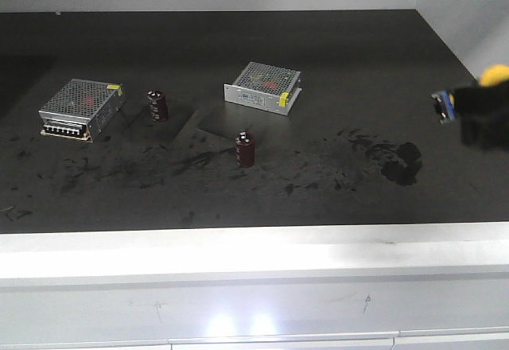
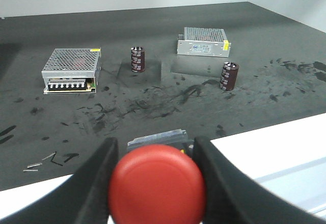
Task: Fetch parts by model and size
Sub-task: 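Lift the yellow button with the right gripper and pull it back, then drive the base to the bench with the orange-red tray, holding both buttons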
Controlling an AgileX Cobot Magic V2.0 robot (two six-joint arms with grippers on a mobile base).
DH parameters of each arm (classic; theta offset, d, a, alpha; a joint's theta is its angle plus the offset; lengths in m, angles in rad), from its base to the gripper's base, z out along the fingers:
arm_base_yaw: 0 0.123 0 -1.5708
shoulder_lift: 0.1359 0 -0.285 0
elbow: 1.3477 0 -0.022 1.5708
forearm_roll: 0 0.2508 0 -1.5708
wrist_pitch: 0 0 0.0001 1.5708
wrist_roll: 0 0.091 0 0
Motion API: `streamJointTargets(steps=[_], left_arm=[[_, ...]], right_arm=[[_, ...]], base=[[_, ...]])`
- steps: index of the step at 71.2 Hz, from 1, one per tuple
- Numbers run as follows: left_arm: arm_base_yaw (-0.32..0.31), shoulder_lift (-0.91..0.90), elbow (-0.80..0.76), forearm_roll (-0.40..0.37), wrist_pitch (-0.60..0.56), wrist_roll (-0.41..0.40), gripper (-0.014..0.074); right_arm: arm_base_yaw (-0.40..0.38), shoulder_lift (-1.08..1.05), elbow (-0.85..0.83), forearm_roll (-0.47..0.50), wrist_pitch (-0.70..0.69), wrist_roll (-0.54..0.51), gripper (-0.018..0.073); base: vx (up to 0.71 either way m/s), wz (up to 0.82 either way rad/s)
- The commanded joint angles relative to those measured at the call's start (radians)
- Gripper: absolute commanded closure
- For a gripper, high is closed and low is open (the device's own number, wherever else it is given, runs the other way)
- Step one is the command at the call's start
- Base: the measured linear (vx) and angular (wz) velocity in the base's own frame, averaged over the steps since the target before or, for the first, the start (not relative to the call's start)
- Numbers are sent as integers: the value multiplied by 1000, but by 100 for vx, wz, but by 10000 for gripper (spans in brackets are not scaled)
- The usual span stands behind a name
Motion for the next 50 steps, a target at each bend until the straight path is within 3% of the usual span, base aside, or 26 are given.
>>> streamJointTargets(steps=[1, 23, 50], left_arm=[[-3, 10, -25, 8, -72, -4, 603], [-3, 10, -25, 8, -72, -4, 603], [-3, 10, -25, 8, -72, -4, 603]], right_arm=[[-4, -125, 94, 8, -169, -4, 564], [-4, -395, 362, 13, -247, -5, 564], [-4, -527, 438, 19, -260, -29, 564]], base=[[0, 0], [0, 0], [0, 0]])
